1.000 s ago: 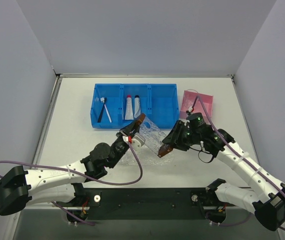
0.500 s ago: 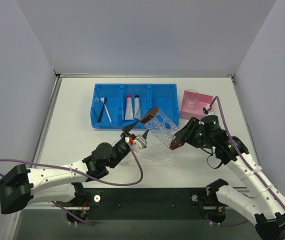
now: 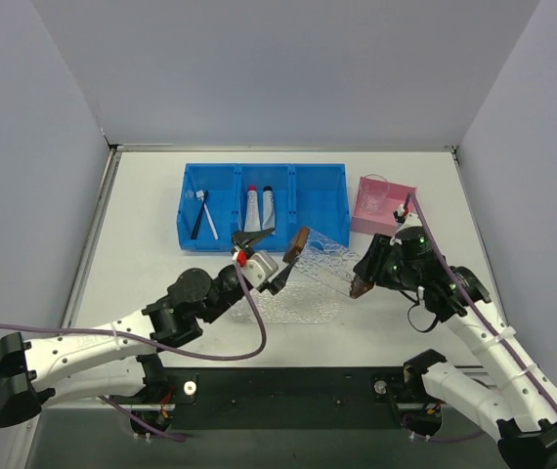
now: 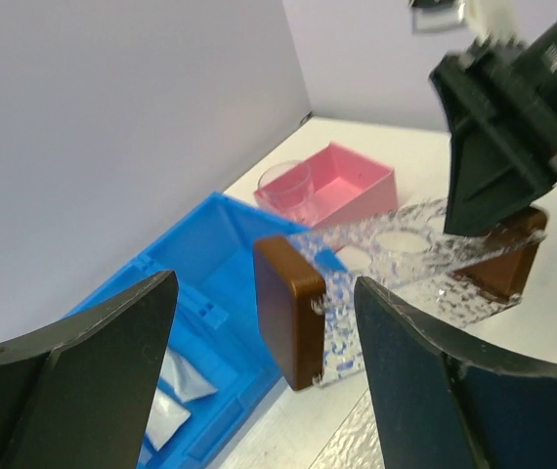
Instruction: Prepare toiletry sets of a toothbrush and toothpaste on the tray
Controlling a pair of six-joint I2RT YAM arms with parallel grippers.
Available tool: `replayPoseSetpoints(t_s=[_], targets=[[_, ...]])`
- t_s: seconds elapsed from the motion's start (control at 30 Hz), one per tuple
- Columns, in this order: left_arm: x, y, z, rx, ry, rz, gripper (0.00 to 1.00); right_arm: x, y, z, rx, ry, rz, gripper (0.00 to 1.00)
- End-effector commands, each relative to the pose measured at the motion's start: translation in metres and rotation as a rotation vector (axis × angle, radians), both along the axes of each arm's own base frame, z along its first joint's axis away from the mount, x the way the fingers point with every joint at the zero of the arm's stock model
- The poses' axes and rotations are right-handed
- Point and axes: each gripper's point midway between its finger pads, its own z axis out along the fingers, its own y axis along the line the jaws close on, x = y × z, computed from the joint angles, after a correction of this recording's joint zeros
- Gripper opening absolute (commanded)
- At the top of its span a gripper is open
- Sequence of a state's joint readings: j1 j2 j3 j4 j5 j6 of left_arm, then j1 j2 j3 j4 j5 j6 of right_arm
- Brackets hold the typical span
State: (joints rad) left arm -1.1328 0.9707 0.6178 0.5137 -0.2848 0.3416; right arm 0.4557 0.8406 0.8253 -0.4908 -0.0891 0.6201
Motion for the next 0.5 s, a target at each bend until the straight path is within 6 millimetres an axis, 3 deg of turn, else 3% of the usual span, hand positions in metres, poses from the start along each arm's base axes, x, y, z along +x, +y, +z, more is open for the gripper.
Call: replayPoseSetpoints(t_s=[0.0, 0.07, 0.17, 0.2, 0.3, 0.33, 0.47], targets=[[-0.013, -0.003, 0.036, -0.108, 0.111, -0.114, 0.84, 0.006, -0.012, 0.035, -0.085, -0.116, 0.056, 0.0], [-0.014, -0.006, 0.044, -0.124, 0.15, -0.167, 0.84, 0.004, -0.012, 0.033, -0.107, -0.105, 0.081, 0.0], [0.009, 0.007, 0.044, -0.185, 0.257, -0.139, 0.84, 0.001, -0.013, 0.027, -0.14, -0.089, 0.123, 0.0], [0.025, 0.018, 0.039, -0.209, 0.313, -0.095, 0.84, 0.0, -0.012, 0.022, -0.148, -0.078, 0.141, 0.0], [0.047, 0.032, 0.034, -0.249, 0.413, -0.076, 0.84, -0.002, -0.008, 0.013, -0.174, -0.061, 0.195, 0.0], [0.064, 0.048, 0.031, -0.265, 0.429, -0.023, 0.84, -0.003, -0.006, 0.01, -0.185, -0.054, 0.213, 0.0], [0.09, 0.074, 0.027, -0.282, 0.449, 0.109, 0.84, 0.0, 0.004, 0.001, -0.225, -0.061, 0.269, 0.0]])
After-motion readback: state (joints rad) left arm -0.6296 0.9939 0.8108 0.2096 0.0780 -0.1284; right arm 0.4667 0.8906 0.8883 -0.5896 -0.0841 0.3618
